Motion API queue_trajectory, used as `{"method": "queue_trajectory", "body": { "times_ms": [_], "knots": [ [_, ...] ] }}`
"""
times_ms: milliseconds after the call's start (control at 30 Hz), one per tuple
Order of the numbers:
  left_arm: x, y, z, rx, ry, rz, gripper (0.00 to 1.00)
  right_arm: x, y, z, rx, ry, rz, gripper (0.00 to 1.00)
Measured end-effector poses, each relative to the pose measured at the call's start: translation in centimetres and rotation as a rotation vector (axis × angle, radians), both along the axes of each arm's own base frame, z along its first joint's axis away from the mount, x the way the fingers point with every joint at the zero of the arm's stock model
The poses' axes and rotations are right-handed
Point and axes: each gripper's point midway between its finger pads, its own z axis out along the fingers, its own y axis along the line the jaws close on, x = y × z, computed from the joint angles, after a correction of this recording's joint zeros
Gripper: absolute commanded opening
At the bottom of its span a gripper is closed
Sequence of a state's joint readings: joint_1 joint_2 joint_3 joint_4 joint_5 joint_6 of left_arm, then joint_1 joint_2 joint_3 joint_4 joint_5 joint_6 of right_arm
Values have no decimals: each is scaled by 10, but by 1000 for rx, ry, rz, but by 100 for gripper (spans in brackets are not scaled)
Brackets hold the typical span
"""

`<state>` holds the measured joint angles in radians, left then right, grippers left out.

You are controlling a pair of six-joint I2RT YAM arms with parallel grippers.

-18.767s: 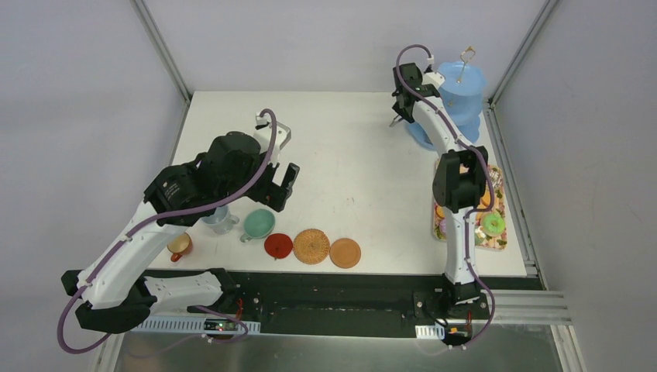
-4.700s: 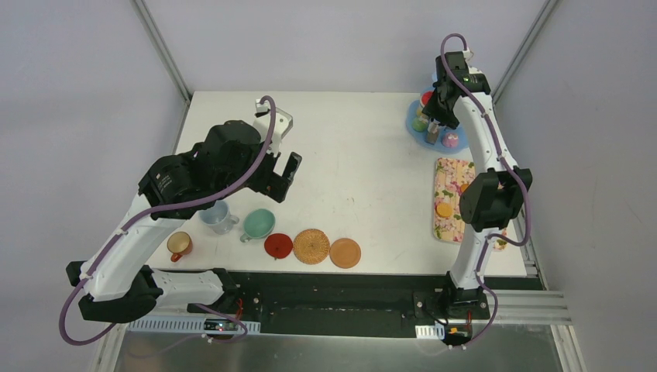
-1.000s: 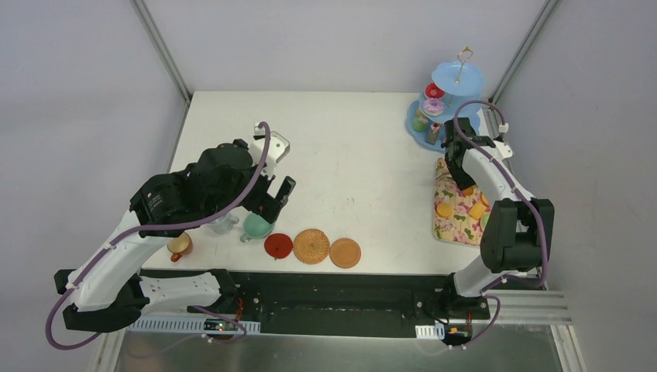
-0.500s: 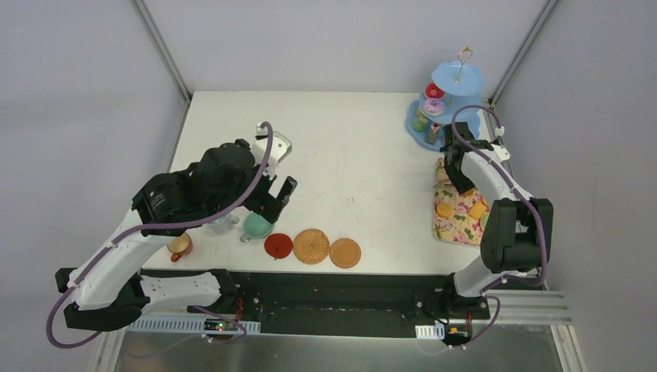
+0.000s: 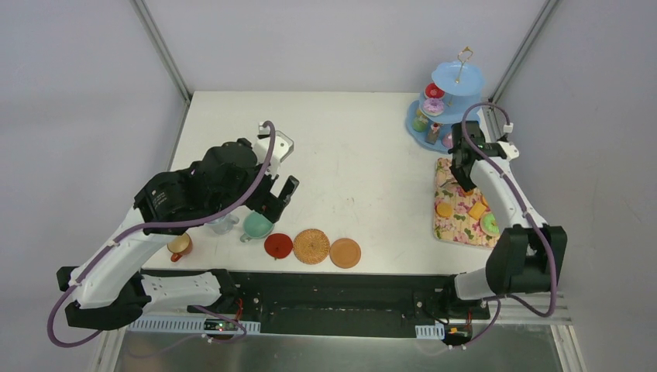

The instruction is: Serve the afternoon tea

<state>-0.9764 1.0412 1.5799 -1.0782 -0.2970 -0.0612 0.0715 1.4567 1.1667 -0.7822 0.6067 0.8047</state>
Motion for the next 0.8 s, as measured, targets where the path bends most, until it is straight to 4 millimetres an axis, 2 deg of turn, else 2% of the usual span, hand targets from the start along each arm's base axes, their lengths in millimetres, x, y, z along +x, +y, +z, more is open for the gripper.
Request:
{"method": "queue_trajectory", "body": {
  "times_ms": [100,333,467,600,700,800],
  "knots": [
    [0,-1,1,-2,-1,0,100,-7,4,18,19,-34,46,33],
    [3,-5,9,-12,-8,0,100,-11,32,53,94,-99,252,34],
    [5,-8,12,-16,-10,0,100,9,47,78,126,-137,355,34],
    [7,-11,15,-16,-10,0,100,42,59,102,143,-180,429,35],
    [8,-12,17,-18,-11,1,100,65,66,111,153,-193,469,35],
    [8,-12,20,-22,-14,1,100,83,71,111,163,-189,494,35]
  ]
}}
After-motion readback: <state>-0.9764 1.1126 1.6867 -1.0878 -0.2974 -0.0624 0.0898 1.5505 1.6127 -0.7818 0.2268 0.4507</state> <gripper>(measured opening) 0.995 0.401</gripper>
